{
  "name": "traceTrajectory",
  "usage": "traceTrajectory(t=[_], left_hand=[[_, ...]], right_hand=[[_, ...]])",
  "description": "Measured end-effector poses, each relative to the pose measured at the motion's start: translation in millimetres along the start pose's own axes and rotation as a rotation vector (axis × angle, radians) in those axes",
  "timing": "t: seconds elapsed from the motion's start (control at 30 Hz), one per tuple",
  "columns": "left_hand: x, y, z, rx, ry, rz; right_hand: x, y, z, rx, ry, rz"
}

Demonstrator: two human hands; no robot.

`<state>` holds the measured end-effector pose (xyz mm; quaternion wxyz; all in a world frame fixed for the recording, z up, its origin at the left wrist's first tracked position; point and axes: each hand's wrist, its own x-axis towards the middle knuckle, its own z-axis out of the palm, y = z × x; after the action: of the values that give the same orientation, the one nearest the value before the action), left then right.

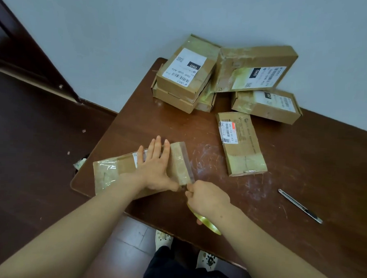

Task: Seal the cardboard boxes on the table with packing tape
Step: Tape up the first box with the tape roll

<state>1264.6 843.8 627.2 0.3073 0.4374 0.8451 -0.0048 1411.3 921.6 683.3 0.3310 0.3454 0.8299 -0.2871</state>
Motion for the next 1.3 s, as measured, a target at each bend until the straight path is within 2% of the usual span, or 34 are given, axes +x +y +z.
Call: traceTrajectory(t=[0.03, 0.07, 0.13, 0.17, 0.2, 0.23, 0.3, 0.4, 0.53, 0.6, 0.67, 0.73, 0.8, 0.87, 1.0, 1.2, 1.3], left_hand=[[0.5, 1.0, -6.6, -0.063, 0.02, 0.017], [0.9, 2.8, -12.2, -0.09, 0.119, 0.081], [1.5, 9.1, -18.1, -0.049, 0.493, 0.353], [5.4, 12.3, -17.4, -0.044, 0.624, 0.502], [10.2, 15.8, -15.2, -0.041, 0.669, 0.635], [15.6, 19.4, -12.1, -0.012, 0.639, 0.739], [26.8, 26.0, -5.1, 0.045, 0.569, 0.848], [43.6, 32.7, -1.8, 0.111, 0.623, 0.878], [48.7, 40.5, -3.7, 0.066, 0.528, 0.804], [48.0, 41.1, -3.2, -0.112, 0.516, 0.64], [49.2, 42.1, -7.2, -0.212, 0.558, 0.387], [53.5, 41.7, -11.3, -0.134, 0.514, 0.153], [55.8, 39.1, -13.6, -0.04, 0.43, 0.055], [59.7, 31.6, -14.1, -0.076, 0.374, 0.098], [64.4, 18.6, -16.1, -0.13, 0.382, 0.358], [64.2, 17.5, -15.3, 0.071, 0.665, 0.682], [61.5, 21.7, -8.4, 0.18, 0.701, 0.679]], right_hand=[[-0.3, 0.1, 0.2, 0.01, -0.003, 0.009], [-0.2, 0.2, 0.5, 0.018, -0.002, 0.016], [0.4, -0.1, 1.2, 0.04, 0.006, 0.018], [0.6, -0.1, 1.6, 0.054, 0.008, 0.014], [1.2, 0.3, 1.8, 0.062, 0.013, 0.009], [2.0, 1.0, 1.4, 0.063, 0.021, 0.004], [2.9, 2.7, 0.4, 0.058, 0.032, -0.001], [4.4, 6.8, -1.0, 0.081, 0.031, 0.007], [2.4, 12.9, -4.0, 0.108, 0.053, 0.019], [1.4, 12.0, -3.8, 0.09, 0.072, 0.005], [0.5, 9.0, -1.7, 0.069, 0.095, -0.01], [-0.5, 6.8, 1.4, 0.057, 0.11, -0.019], [-0.9, 5.9, 3.6, 0.051, 0.118, -0.022], [0.1, 5.6, 4.1, 0.047, 0.126, -0.019], [-1.9, 4.1, 4.1, 0.029, 0.148, -0.022], [-5.1, 2.0, 1.2, 0.04, 0.154, 0.0], [-5.7, 2.1, 2.8, 0.032, 0.183, -0.015]])
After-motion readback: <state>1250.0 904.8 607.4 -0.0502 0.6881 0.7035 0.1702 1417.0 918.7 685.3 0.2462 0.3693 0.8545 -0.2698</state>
